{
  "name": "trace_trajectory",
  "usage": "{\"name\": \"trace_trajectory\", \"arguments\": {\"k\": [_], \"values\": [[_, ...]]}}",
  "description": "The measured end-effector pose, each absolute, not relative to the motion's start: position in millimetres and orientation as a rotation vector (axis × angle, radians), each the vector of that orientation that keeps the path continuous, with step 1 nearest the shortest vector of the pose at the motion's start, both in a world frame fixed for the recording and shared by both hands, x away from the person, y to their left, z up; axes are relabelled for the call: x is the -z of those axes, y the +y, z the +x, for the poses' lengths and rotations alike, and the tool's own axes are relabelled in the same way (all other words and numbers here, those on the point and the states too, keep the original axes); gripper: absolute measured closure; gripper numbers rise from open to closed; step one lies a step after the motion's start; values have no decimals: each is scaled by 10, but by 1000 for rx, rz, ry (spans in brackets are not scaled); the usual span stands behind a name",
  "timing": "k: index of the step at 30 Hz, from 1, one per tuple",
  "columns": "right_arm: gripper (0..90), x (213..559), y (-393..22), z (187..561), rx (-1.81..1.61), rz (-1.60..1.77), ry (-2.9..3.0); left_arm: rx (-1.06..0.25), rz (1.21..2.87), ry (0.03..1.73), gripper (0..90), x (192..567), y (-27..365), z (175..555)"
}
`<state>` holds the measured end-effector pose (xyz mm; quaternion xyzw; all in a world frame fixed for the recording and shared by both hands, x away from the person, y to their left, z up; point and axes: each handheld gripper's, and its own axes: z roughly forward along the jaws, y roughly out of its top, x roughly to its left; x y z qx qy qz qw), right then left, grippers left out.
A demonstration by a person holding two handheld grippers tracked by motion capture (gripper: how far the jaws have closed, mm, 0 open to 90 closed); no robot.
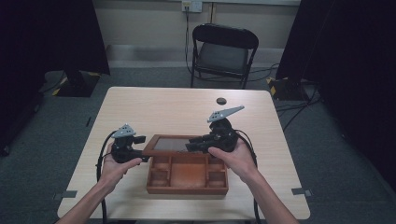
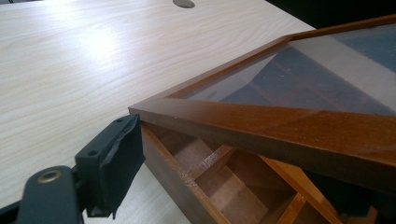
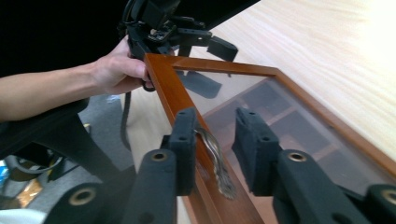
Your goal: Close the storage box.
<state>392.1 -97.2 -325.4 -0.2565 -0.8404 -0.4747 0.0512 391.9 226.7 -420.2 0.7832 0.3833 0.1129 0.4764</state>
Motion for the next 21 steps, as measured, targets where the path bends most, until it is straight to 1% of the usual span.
{"name": "trace_trajectory", "arguments": {"k": [1,2,3,6,15,21], "values": [[726,3278,-937,3936,1421,-762,-2555,-276,1915,935,161,4206,2266,3916],[726,3278,-937,3936,1421,-762,-2555,-276,1915,935,161,4206,2266,3916],[754,3301,-921,3950,1408,-754,-2551,-268,1910,935,161,4214,2264,3915],[772,3338,-909,3958,1387,-749,-2545,-262,1907,934,161,4219,2263,3915],[805,3386,-908,3990,1348,-737,-2519,-261,1929,922,160,4241,2261,3909],[811,3417,-916,3999,1334,-745,-2499,-258,1936,928,161,4255,2255,3915]]}}
